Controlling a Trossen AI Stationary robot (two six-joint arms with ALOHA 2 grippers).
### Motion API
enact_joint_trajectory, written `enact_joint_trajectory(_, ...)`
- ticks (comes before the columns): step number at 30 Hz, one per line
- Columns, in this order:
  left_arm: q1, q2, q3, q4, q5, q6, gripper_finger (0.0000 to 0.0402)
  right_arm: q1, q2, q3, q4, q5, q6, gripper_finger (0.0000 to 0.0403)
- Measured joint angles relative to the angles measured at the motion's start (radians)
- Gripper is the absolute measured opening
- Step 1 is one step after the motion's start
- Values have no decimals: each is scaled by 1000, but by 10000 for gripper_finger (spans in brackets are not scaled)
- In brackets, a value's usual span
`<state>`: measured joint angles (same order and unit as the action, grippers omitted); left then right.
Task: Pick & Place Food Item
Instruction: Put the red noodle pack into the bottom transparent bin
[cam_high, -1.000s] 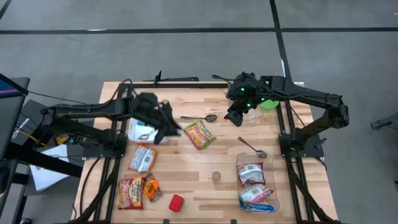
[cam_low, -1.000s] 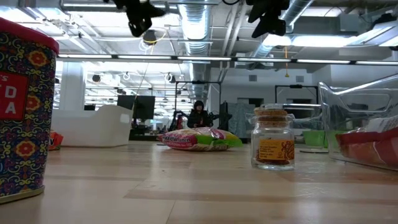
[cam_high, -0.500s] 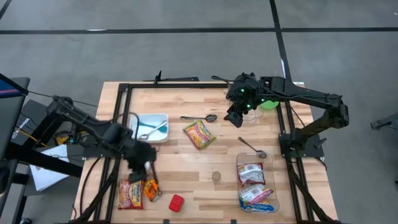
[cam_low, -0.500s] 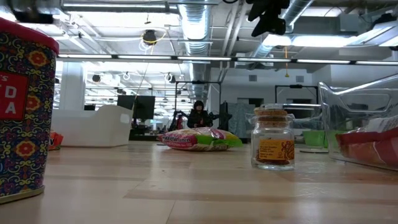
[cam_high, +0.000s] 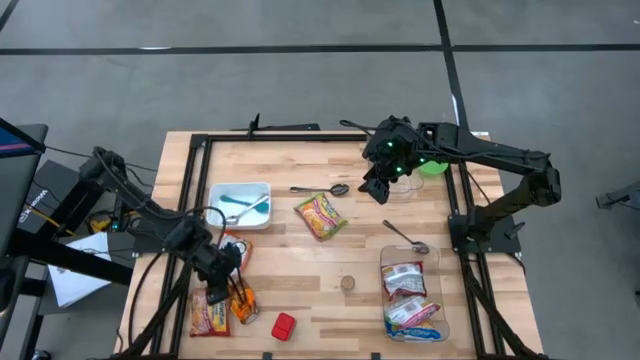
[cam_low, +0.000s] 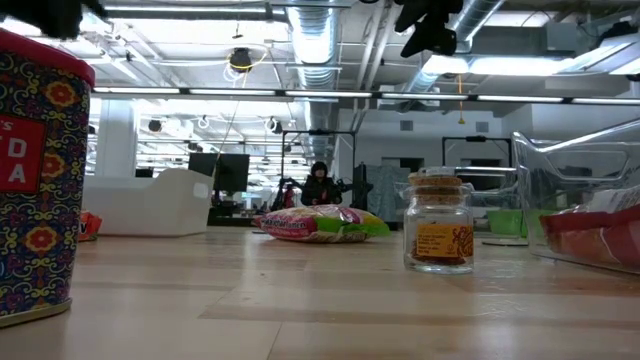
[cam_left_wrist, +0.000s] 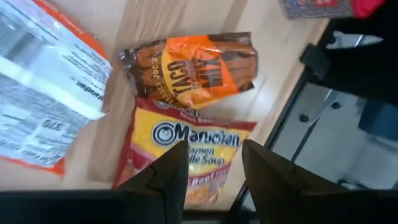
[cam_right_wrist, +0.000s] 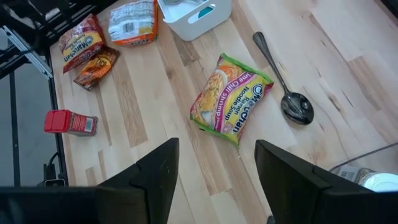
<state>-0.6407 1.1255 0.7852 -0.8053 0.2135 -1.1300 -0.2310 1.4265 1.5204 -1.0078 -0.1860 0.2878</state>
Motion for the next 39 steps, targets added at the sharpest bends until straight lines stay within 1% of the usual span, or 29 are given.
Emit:
enact_joint_trajectory(3, 6, 0, -75, 98, 8, -84, 145, 0, 0, 0, 0, 0, 0, 205)
enact_joint_trajectory(6, 8, 0, -142, 123, 16, -158, 145, 0, 0, 0, 0, 0, 0, 205)
enact_joint_trajectory(13, 8, 0, -245, 246, -5, -192, 145, 0, 0, 0, 1, 0, 0, 205)
enact_joint_trajectory(18, 8, 31, -259, 248, -52, -195, 145, 0, 0, 0, 1, 1, -2, 205)
enact_joint_trajectory(23, 8, 101, -259, 272, -55, -192, 145, 0, 0, 0, 2, 1, -8, 205)
enact_joint_trajectory(28, 8, 166, -259, 348, -35, -192, 145, 0, 0, 0, 2, 2, -11, 205)
enact_joint_trajectory(31, 8, 199, -259, 358, 13, -191, 142, 0, 0, 0, 2, 2, -11, 205)
enact_joint_trajectory(35, 3, 217, -259, 356, 57, -187, 124, 0, 0, 0, -5, 2, -11, 205)
enact_joint_trajectory(39, 0, 217, -259, 352, 74, -185, 86, 0, 0, 0, -5, 2, -12, 205)
